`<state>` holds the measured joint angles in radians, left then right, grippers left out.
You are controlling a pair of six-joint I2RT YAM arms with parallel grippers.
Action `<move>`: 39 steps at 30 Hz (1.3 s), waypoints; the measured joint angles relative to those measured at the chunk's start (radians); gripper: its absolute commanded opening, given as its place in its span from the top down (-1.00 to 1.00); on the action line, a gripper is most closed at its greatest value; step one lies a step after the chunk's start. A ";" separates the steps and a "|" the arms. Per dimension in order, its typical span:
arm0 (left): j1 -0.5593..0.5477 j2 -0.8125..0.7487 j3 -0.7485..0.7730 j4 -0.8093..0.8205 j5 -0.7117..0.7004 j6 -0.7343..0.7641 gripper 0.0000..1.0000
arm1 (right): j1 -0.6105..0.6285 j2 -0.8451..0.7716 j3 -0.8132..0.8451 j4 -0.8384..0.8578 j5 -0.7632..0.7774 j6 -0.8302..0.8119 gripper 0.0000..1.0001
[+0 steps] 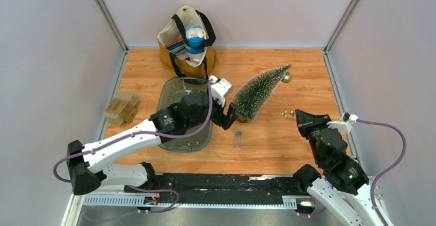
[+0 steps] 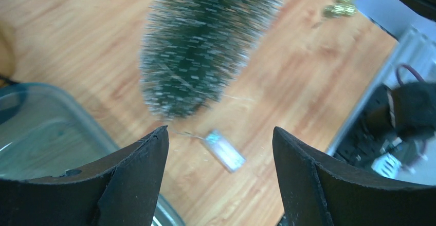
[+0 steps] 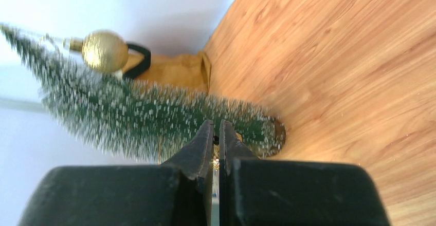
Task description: Decorate the small christmas tree
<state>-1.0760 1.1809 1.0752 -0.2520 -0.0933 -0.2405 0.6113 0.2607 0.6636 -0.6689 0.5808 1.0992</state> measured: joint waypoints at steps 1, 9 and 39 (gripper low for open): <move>0.032 -0.007 0.000 0.000 -0.002 -0.006 -0.62 | -0.003 0.000 -0.007 0.003 0.040 0.023 1.00; 0.203 0.042 0.047 0.009 0.026 -0.059 -0.62 | -0.138 0.103 -0.022 0.137 0.084 0.132 1.00; 0.251 0.227 0.074 0.165 0.233 -0.171 -0.51 | -0.735 0.495 -0.169 0.661 -0.963 0.309 1.00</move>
<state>-0.8249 1.4078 1.1492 -0.0868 0.1394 -0.4110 -0.1234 0.7555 0.4950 -0.0082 -0.3824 1.4082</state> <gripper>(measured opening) 0.760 0.032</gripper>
